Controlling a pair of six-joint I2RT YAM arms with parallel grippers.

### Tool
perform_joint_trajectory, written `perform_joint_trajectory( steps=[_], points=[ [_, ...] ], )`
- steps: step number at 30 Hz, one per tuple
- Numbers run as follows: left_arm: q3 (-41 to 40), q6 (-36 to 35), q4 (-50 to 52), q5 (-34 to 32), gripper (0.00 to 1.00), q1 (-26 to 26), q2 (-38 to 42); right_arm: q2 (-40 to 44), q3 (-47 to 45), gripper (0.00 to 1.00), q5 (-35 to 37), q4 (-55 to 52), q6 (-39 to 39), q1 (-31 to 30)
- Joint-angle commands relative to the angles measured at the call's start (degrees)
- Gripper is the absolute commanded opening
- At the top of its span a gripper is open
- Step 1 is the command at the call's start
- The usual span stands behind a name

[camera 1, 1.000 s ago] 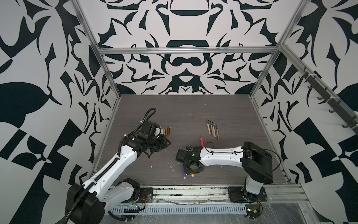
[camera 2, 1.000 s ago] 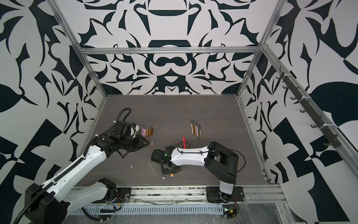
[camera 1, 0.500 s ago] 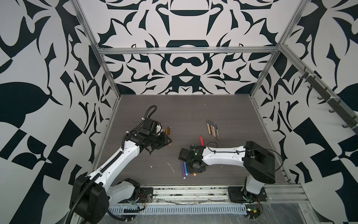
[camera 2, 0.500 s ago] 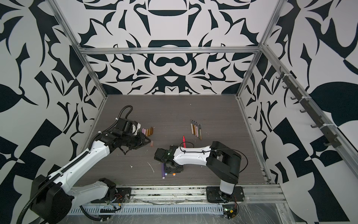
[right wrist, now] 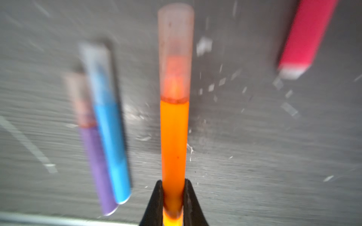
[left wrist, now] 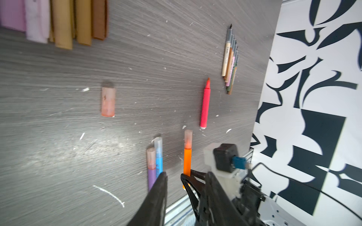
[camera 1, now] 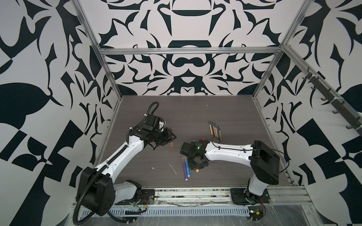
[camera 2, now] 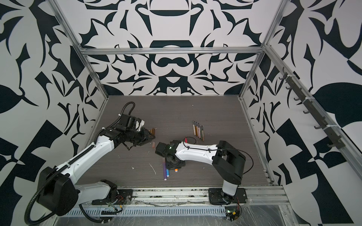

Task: Remove pen caps from pens
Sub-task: Pick up the pen from the bottom-center of the table, then open the pen cap on the pen.

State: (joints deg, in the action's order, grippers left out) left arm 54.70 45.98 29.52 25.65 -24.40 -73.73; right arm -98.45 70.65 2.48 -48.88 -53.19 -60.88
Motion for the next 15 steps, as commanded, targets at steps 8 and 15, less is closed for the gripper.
perform_joint_trajectory(
  steps=[8,15],
  points=[
    [8.5,2.0,-2.0,7.3,0.43,0.3,-8.3,7.8,7.4,0.0,-6.0,0.4,8.4,6.0],
    [11.0,1.8,-2.3,8.9,0.5,0.3,-10.5,10.5,-0.4,0.0,-13.8,12.8,1.3,6.8]
  ],
)
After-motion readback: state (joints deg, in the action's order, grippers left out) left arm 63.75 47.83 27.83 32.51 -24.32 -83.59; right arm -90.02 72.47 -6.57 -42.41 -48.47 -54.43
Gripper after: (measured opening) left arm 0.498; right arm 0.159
